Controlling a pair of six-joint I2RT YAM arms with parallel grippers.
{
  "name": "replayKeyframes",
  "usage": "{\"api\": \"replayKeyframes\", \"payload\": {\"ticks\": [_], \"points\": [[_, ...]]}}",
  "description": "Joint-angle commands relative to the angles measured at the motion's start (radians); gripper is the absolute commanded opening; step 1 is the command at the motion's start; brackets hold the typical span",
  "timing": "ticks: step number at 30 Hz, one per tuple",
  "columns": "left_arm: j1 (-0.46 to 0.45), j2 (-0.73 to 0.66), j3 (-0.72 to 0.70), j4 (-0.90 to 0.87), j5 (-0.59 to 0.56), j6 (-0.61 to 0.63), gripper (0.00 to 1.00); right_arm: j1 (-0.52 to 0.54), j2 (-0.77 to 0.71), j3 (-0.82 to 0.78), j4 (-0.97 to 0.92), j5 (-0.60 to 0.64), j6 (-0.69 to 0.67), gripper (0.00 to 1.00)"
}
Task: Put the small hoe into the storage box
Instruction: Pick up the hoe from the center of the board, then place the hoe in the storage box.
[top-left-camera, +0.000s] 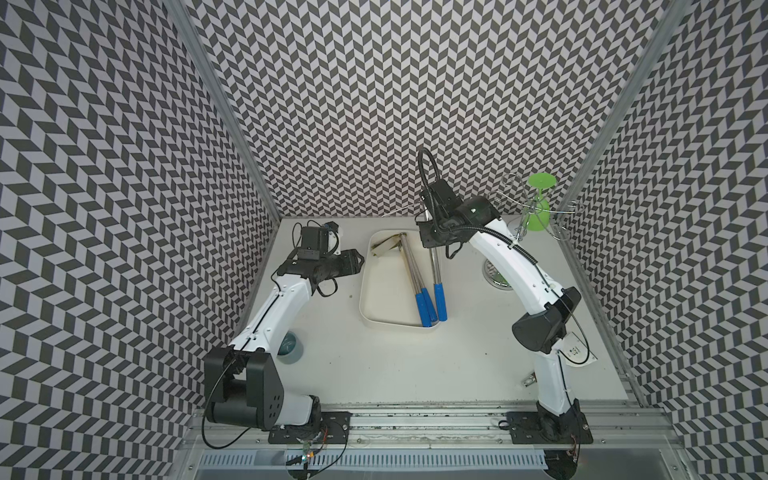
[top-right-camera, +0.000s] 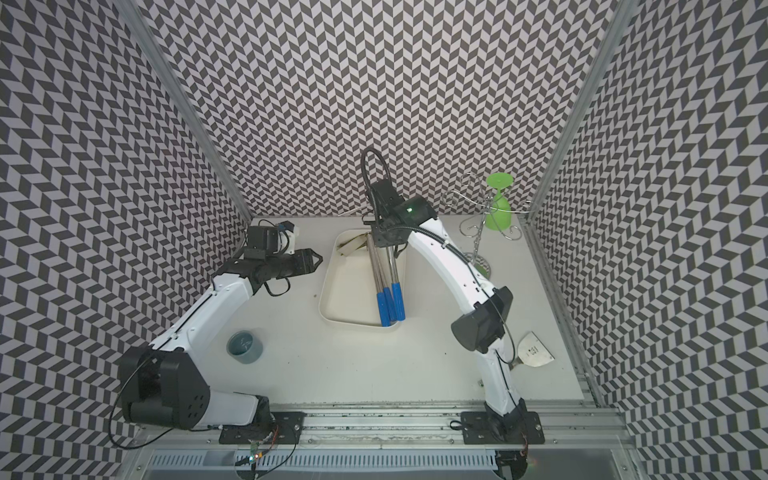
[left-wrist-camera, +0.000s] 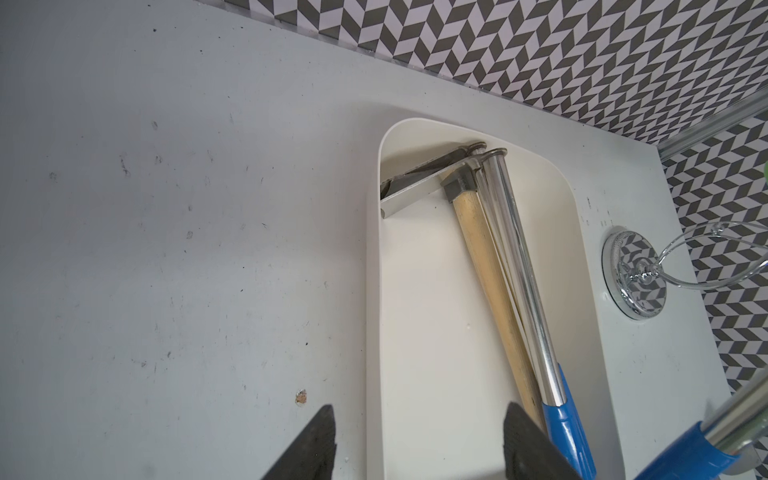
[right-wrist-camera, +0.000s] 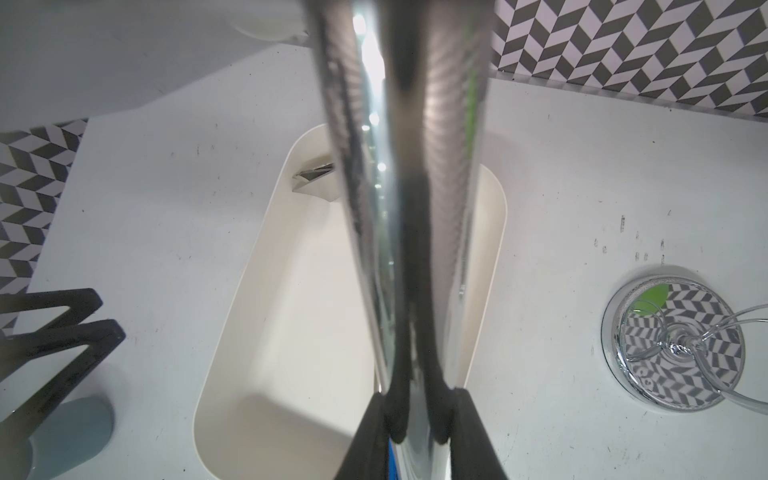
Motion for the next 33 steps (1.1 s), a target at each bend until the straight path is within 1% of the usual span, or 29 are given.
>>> {"api": "replayKeyframes", "payload": {"ticks": [1, 4, 12, 23, 33], "points": [[0.010, 0.016, 0.030, -0.014, 0.012, -0.001, 0.65, 0.016, 0.024, 0.043, 0.042, 0.005, -0.023, 0.00], [0.013, 0.025, 0.034, -0.011, 0.012, 0.004, 0.65, 0.019, 0.028, 0.076, 0.070, 0.004, -0.026, 0.00], [0.023, 0.045, 0.032, 0.007, 0.018, -0.007, 0.65, 0.021, 0.007, 0.074, 0.152, -0.006, -0.035, 0.00], [0.033, 0.064, 0.040, 0.008, 0.022, -0.001, 0.65, 0.024, 0.093, 0.075, 0.137, -0.037, -0.033, 0.00], [0.051, 0.078, 0.043, 0.009, 0.032, 0.012, 0.65, 0.012, 0.202, 0.087, 0.119, -0.014, -0.023, 0.00]]}}
